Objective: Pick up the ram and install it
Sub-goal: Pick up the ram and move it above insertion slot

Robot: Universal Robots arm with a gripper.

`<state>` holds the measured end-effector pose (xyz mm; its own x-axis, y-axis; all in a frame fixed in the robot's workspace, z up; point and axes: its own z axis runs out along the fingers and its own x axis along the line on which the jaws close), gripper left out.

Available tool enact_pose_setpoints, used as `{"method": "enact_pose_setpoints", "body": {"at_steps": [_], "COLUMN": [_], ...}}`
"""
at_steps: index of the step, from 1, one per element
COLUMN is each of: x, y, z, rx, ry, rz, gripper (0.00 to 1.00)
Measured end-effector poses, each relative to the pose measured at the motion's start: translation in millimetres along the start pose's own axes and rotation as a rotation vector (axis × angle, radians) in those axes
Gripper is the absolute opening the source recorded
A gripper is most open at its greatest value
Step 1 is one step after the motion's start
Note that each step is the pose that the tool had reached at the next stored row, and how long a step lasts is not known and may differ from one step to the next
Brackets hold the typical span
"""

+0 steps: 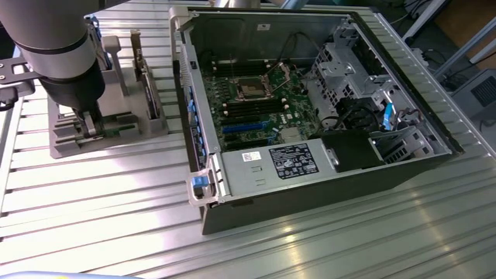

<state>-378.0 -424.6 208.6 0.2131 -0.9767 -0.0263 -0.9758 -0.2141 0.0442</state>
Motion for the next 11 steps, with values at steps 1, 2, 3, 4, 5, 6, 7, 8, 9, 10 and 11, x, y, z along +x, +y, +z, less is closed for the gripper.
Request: {"method": "enact_pose_setpoints", "body": {"at_steps": [1, 2, 3, 4, 5, 6, 7, 8, 9, 10, 11], "x": [0.0, 0.0, 0.0, 0.0, 0.0, 0.0, 0.0, 0.0, 0.0, 0.0, 0.0], "y": [0.0, 0.0, 0.0, 0.0, 0.0, 0.0, 0.0, 0.0, 0.0, 0.0, 0.0], "z": [0.0, 0.0, 0.0, 0.0, 0.0, 0.0, 0.0, 0.0, 0.0, 0.0, -0.3], "rx": [0.0001, 0.0001, 0.0001, 0.0001, 0.0001, 0.0001, 0.0001, 0.0001, 0.0001, 0.0002, 0.0004], "ry": [0.0000, -0.0001, -0.0003, -0.0003, -0.0004, -0.0004, -0.0005, -0.0005, -0.0005, -0.0005, -0.0006], "rz": [0.000, 0.000, 0.000, 0.000, 0.000, 0.000, 0.000, 0.000, 0.000, 0.000, 0.000], "gripper": [0.13, 0.13, 0.13, 0.13, 0.13, 0.13, 0.13, 0.13, 0.13, 0.13, 0.13]}}
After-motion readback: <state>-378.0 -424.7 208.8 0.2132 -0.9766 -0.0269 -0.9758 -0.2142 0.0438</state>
